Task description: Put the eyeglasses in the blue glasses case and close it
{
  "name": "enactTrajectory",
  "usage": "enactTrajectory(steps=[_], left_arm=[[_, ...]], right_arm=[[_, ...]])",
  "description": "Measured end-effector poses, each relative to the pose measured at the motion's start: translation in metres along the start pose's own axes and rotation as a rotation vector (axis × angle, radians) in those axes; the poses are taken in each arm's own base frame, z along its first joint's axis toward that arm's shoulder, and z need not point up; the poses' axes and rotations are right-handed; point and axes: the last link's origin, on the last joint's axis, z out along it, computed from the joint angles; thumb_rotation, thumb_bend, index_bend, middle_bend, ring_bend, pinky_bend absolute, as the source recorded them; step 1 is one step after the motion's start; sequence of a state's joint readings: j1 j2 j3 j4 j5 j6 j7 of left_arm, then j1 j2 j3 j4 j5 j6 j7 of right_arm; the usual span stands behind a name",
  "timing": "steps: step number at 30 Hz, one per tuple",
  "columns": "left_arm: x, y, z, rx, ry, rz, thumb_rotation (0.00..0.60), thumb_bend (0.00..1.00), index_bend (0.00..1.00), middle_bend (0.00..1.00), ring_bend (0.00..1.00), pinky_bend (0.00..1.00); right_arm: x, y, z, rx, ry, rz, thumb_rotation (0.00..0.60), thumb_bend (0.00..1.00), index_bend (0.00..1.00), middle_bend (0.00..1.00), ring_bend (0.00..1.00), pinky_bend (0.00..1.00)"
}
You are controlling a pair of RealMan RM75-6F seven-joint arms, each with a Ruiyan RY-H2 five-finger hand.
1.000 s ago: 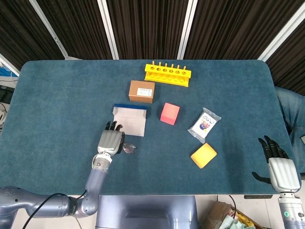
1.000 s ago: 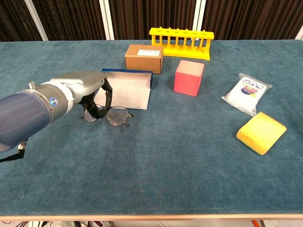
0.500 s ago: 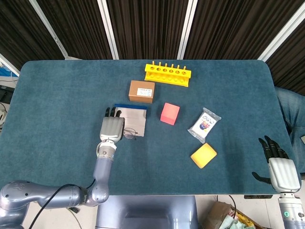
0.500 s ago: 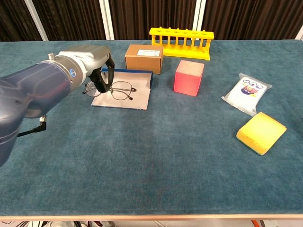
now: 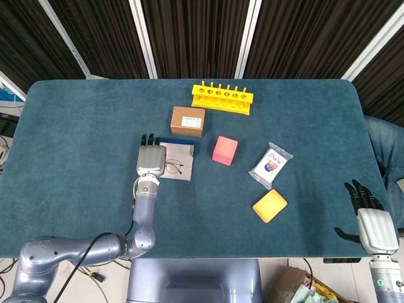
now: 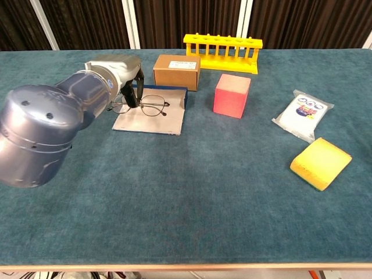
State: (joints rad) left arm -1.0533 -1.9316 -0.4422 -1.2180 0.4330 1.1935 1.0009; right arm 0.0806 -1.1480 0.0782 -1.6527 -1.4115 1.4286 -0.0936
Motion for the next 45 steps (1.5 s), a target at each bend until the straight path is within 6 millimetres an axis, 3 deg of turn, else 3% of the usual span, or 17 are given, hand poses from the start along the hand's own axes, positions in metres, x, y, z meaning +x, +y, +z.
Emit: enactTrajectory(steps=[14, 45], left_arm=[[-0.004, 0.022, 0.021, 0.008, 0.004, -0.008, 0.6, 0.43, 0.58, 0.19, 0.0, 0.0], [-0.013, 0.028, 0.046, 0.053, 0.017, 0.004, 0.6, 0.43, 0.58, 0.18, 0.0, 0.0]], right_arm=[[-0.001, -0.001, -0.001, 0.001, -0.013, 0.011, 0.6, 0.13, 0.01, 0.0, 0.1, 0.22], [0.0, 0.001, -0.001, -0.019, -0.022, 0.021, 0.6, 0.13, 0.01, 0.0, 0.1, 0.22]])
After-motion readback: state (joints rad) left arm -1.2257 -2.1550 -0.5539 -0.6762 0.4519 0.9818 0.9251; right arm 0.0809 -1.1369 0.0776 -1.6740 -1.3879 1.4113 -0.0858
